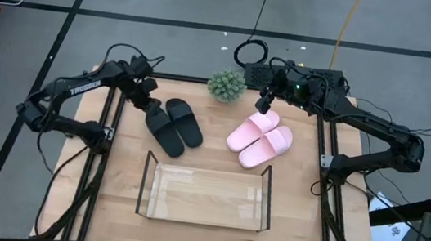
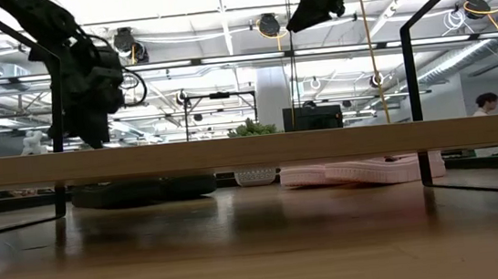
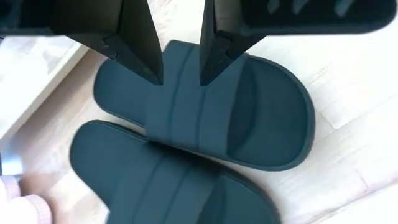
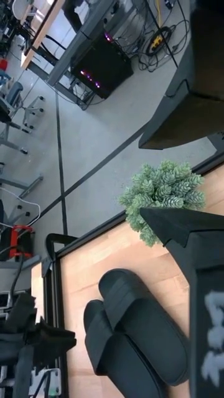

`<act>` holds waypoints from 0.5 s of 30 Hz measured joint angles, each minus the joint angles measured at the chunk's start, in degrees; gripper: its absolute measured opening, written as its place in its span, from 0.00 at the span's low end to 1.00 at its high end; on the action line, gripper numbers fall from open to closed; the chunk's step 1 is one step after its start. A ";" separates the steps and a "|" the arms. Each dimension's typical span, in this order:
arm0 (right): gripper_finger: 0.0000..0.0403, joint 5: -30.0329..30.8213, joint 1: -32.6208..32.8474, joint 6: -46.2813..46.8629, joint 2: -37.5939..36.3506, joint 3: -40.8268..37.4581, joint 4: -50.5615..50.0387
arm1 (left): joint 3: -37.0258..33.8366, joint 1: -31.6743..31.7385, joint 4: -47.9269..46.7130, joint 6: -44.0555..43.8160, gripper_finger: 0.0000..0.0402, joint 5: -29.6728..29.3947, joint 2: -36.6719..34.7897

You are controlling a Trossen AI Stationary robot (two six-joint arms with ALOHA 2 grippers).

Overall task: Pick and place slides into the shelf
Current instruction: Put the left black slipper on the shelf

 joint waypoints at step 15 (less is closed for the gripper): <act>0.38 0.00 0.00 -1.40 0.00 0.00 0.00 | 0.00 1.19 0.94 4.60 0.26 3.50 10.63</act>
